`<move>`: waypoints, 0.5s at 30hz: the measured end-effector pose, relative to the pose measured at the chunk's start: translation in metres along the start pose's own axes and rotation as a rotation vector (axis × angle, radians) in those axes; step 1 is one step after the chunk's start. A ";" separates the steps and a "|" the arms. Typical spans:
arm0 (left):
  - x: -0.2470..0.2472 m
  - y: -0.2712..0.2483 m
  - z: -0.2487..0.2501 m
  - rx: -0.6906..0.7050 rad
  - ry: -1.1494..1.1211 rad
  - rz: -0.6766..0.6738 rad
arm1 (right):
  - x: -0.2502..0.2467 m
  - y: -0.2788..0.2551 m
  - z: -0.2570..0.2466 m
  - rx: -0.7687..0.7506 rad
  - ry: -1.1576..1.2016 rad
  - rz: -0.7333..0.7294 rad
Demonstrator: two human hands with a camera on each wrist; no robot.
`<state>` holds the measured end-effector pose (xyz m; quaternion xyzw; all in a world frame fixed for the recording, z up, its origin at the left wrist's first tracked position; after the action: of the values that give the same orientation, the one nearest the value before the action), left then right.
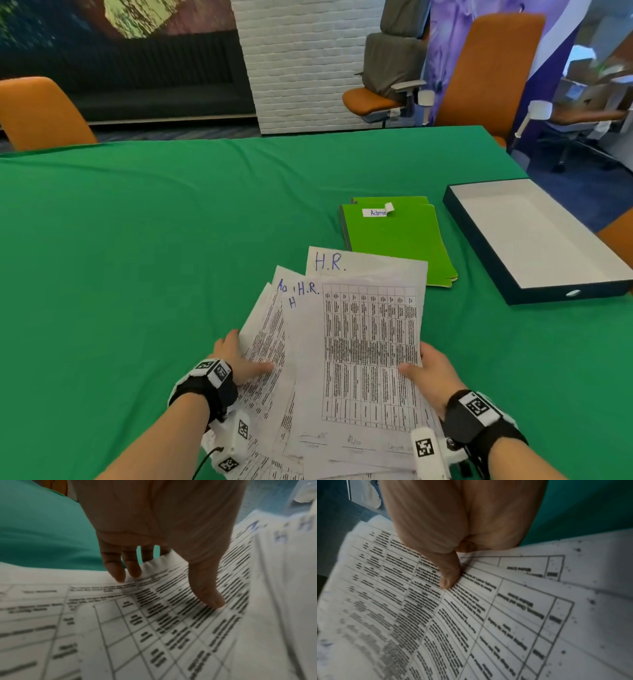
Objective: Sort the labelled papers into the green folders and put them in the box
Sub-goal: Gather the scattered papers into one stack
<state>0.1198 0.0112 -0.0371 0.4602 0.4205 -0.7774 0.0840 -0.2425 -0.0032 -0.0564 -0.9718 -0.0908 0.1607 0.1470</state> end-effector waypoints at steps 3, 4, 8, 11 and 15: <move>-0.005 0.001 0.002 0.021 0.096 -0.053 | -0.009 -0.002 -0.005 -0.016 0.077 0.018; -0.008 0.001 0.005 0.039 0.075 -0.047 | -0.012 -0.002 -0.008 -0.020 0.095 0.021; -0.024 -0.007 0.027 0.155 -0.285 -0.060 | -0.023 0.003 -0.014 -0.033 0.217 0.027; -0.027 -0.012 0.038 0.215 -0.501 -0.179 | -0.026 0.006 -0.020 -0.048 0.341 0.070; 0.001 -0.020 0.047 0.172 -0.603 -0.276 | -0.014 0.009 -0.015 -0.032 0.345 0.052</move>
<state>0.0786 -0.0107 -0.0156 0.1537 0.3679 -0.9151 0.0595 -0.2494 -0.0188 -0.0418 -0.9891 -0.0414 -0.0062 0.1410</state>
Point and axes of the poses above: each hand's wrist, its own y-axis towards the middle knuckle, its own x-axis out of the palm, z = x × y, the point moved 2 cm from there along y, towards the middle knuckle, and after that the axes turned 10 degrees about -x, right-handed, at the moved point
